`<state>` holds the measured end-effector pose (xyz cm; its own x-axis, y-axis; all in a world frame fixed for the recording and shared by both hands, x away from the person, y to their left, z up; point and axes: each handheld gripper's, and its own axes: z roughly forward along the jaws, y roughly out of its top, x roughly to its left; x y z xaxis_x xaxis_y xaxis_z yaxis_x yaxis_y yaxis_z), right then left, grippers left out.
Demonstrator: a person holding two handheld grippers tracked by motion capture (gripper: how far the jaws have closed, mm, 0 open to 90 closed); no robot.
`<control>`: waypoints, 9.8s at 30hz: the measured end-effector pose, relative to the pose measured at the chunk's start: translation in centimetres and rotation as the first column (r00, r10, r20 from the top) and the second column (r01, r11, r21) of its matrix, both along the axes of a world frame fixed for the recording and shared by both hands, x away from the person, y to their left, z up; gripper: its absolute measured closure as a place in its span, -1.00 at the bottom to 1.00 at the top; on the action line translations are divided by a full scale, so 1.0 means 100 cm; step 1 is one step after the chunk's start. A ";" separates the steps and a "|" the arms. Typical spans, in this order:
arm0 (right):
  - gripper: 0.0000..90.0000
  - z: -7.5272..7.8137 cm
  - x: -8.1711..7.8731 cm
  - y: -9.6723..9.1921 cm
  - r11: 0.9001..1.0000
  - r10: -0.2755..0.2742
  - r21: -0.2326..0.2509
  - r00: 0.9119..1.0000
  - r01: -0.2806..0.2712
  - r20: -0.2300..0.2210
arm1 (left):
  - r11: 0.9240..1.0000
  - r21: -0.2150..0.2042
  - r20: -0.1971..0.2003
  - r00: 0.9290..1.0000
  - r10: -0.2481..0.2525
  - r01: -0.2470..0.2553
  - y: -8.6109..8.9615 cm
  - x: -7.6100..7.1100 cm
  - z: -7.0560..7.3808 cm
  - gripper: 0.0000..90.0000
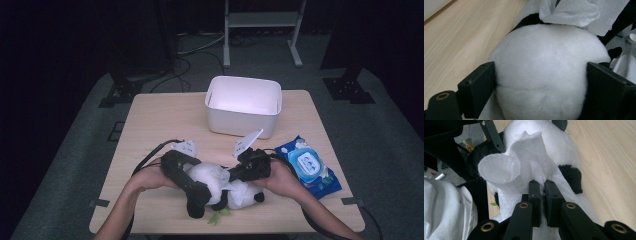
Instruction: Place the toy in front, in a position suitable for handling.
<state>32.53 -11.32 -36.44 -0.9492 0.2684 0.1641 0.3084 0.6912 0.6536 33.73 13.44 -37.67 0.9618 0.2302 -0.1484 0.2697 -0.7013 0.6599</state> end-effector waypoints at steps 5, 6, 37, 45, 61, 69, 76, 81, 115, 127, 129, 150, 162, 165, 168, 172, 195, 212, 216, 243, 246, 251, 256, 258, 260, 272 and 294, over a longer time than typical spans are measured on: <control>0.86 0.000 0.000 -0.007 1.000 -0.017 -0.007 1.000 0.017 0.005 | 1.000 0.017 0.042 0.999 -0.012 0.012 -0.009 0.000 0.000 -0.74; 0.86 0.000 0.001 -0.009 1.000 -0.021 -0.008 1.000 0.021 0.007 | 1.000 0.017 0.050 0.999 -0.013 0.012 -0.012 0.001 0.000 -0.74; 0.86 -0.006 -0.002 -0.034 0.997 -0.066 0.033 0.997 0.067 -0.027 | 0.996 -0.061 0.086 0.995 -0.058 0.063 -0.014 -0.008 0.006 -0.71; 0.87 -0.010 -0.009 -0.015 0.998 -0.037 0.041 0.999 0.037 0.004 | 0.998 -0.048 0.098 0.995 -0.023 0.028 -0.006 -0.009 -0.001 -0.79; 0.90 -0.012 0.002 0.032 1.000 -0.003 0.018 0.998 0.002 0.070 | 0.998 -0.057 0.138 0.990 0.019 -0.011 0.008 -0.014 -0.016 -0.73; 0.89 -0.003 -0.002 -0.002 0.998 -0.062 0.011 0.994 0.061 0.094 | 0.997 -0.076 0.127 0.992 0.019 -0.009 0.007 -0.017 -0.013 -0.73; 0.88 -0.003 -0.009 -0.043 0.990 -0.139 0.030 0.986 0.136 0.091 | 0.997 -0.080 0.116 0.993 0.019 -0.010 0.009 -0.019 -0.011 -0.74; 0.88 -0.010 -0.012 -0.073 0.979 -0.199 0.049 0.977 0.196 0.071 | 0.997 -0.078 0.110 0.994 0.021 -0.012 0.012 -0.019 -0.011 -0.75; 0.88 0.008 -0.015 0.038 1.000 0.021 -0.002 0.996 -0.020 0.088 | 0.994 -0.105 0.043 0.999 0.028 -0.023 0.023 -0.019 -0.022 -0.79; 0.88 0.014 -0.004 0.078 0.996 0.089 -0.029 0.990 -0.087 0.113 | 0.994 -0.109 0.031 0.999 0.030 -0.027 0.025 -0.018 -0.022 -0.78; 0.88 0.015 0.000 0.075 0.997 0.078 -0.023 0.991 -0.076 0.106 | 0.993 -0.117 0.027 0.999 0.032 -0.029 0.025 -0.018 -0.023 -0.78; 0.88 0.001 0.024 -0.009 0.990 -0.116 -0.067 0.990 0.121 0.077 | 0.995 -0.100 0.040 0.999 0.020 -0.016 0.024 -0.020 -0.022 -0.78; 0.88 -0.005 0.012 -0.062 0.976 -0.213 -0.030 0.975 0.215 0.059 | 0.995 -0.099 0.044 0.999 0.022 -0.018 0.022 -0.022 -0.022 -0.78; 0.87 -0.010 0.009 -0.074 0.972 -0.233 -0.021 0.971 0.235 0.051 | 0.995 -0.094 0.049 0.999 0.018 -0.013 0.022 -0.022 -0.021 -0.78; 0.87 -0.015 0.007 -0.085 0.967 -0.255 -0.008 0.966 0.256 0.040 | 0.996 -0.092 0.047 0.999 0.018 -0.014 0.022 -0.023 -0.021 -0.78; 0.87 -0.022 0.003 -0.098 0.961 -0.277 -0.001 0.961 0.277 0.023 | 0.996 -0.091 0.049 0.999 0.018 -0.013 0.022 -0.022 -0.021 -0.78; 0.87 -0.006 0.020 -0.038 0.984 -0.173 -0.023 0.984 0.175 0.043 | 0.996 -0.091 0.046 0.999 0.016 -0.012 0.021 -0.023 -0.021 -0.78; 0.87 0.005 0.035 0.038 0.998 -0.038 -0.055 0.997 0.042 0.067 | 0.996 -0.093 0.048 0.999 0.010 -0.005 0.020 -0.022 -0.021 -0.78; 0.87 0.007 0.035 0.049 0.998 -0.025 -0.052 0.997 0.028 0.070 | 0.996 -0.091 0.048 0.999 0.006 -0.001 0.021 -0.022 -0.021 -0.78; 0.87 0.010 -0.015 0.020 0.999 0.017 -0.028 0.996 -0.015 0.087 | 0.996 -0.092 0.049 0.999 -0.002 0.007 0.019 -0.023 -0.022 -0.78; 0.87 0.006 -0.017 0.009 1.000 0.000 -0.031 0.997 0.002 0.075 | 0.995 -0.095 0.047 0.999 0.002 0.003 0.019 -0.023 -0.023 -0.78; 0.87 0.002 -0.018 -0.012 0.999 -0.038 -0.021 0.997 0.040 0.062 | 0.995 -0.097 0.043 0.999 0.004 0.000 0.018 -0.023 -0.023 -0.79; 0.87 0.003 -0.020 -0.027 0.998 -0.063 -0.021 0.995 0.065 0.078 | 0.995 -0.096 0.045 0.999 0.004 0.000 0.018 -0.023 -0.022 -0.79; 0.87 0.003 -0.022 -0.034 0.997 -0.079 -0.020 0.994 0.080 0.077 | 0.995 -0.095 0.046 0.999 0.005 0.000 0.019 -0.023 -0.022 -0.79; 0.87 0.002 -0.023 -0.041 0.995 -0.092 -0.025 0.992 0.095 0.081 | 0.995 -0.097 0.044 0.999 0.008 -0.004 0.019 -0.023 -0.022 -0.79; 0.86 0.000 -0.024 -0.043 0.995 -0.100 -0.002 0.991 0.100 0.085 | 0.995 -0.100 0.039 0.999 0.017 -0.013 0.019 -0.021 -0.023 -0.78; 0.86 0.016 -0.018 0.043 0.996 0.083 -0.042 0.991 -0.079 0.110 | 0.993 -0.115 0.043 0.999 0.016 -0.011 0.019 -0.020 -0.022 -0.78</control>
<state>30.70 -7.00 -34.82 -0.9798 0.1941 0.0476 0.1775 0.7358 0.6536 31.70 15.36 -39.88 0.9647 0.2275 -0.1326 0.2481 -0.6164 0.7474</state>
